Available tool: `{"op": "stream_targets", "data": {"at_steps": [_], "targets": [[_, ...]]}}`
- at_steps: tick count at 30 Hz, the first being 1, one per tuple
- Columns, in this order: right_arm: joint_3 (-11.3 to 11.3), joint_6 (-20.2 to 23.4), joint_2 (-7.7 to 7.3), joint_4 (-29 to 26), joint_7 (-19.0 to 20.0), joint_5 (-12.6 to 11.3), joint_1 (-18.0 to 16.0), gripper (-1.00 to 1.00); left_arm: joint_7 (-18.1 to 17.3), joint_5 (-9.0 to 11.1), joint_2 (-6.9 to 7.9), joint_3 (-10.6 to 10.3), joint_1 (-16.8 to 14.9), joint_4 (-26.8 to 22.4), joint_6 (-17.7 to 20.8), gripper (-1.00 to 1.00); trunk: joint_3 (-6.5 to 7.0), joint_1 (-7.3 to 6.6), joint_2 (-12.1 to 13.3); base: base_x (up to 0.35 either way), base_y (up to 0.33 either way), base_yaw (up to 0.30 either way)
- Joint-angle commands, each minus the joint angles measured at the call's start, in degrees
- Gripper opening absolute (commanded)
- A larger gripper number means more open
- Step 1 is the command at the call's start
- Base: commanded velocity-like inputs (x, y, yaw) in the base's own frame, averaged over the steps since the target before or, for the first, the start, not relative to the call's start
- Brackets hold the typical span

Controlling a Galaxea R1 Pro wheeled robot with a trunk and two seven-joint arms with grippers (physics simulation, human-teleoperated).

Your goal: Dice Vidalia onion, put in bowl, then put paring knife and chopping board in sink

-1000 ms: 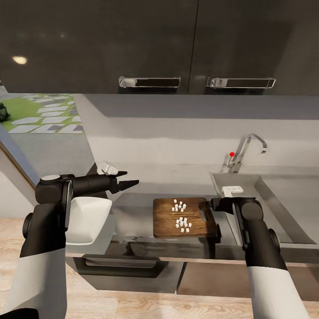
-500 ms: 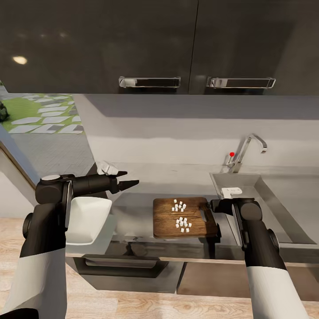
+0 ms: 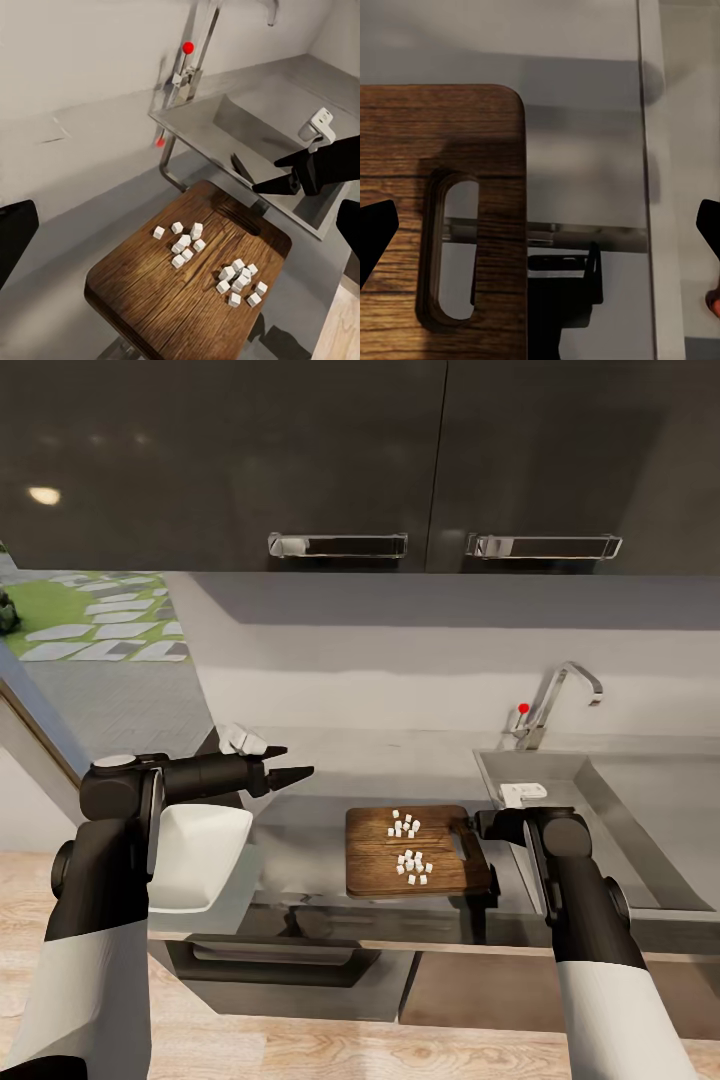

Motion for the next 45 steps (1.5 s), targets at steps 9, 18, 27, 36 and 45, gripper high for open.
{"op": "stream_targets", "data": {"at_steps": [9, 18, 27, 36, 45], "targets": [[-0.12, 0.17, 0.03, -0.05, 0.6, 0.64, -0.06, 1.0, -0.58, -0.57, -0.07, 0.14, -0.08, -0.06, 0.55, 1.0, -0.54, 0.03, -0.12, 0.0, 0.0, 0.0], [-0.12, 0.17, 0.03, -0.05, 0.5, 0.64, -0.06, 1.0, -0.58, -0.57, -0.07, 0.12, -0.08, -0.06, 0.55, 1.0, -0.81, 0.03, -0.12, 0.0, 0.0, 0.0], [-2.71, 0.17, 0.03, -0.05, 0.4, 0.69, -0.06, 1.0, -0.58, -0.57, -0.07, 0.13, -0.08, -0.06, 0.55, 1.0, -1.32, 0.03, -0.12, 0.0, 0.0, 0.0], [-3.46, 0.17, 0.04, -0.05, 0.34, 0.69, -0.06, 1.0, -0.58, -0.57, -0.07, 0.13, -0.08, -0.06, 0.55, 1.0, -1.86, 0.03, -0.12, 0.0, 0.0, 0.0], [-3.47, 0.17, 0.05, -0.05, 0.38, 0.69, -0.06, 1.0, -0.58, -0.57, -0.07, 0.13, -0.08, -0.06, 0.55, 1.0, -2.27, 0.03, -0.12, 0.0, 0.0, 0.0]]}}
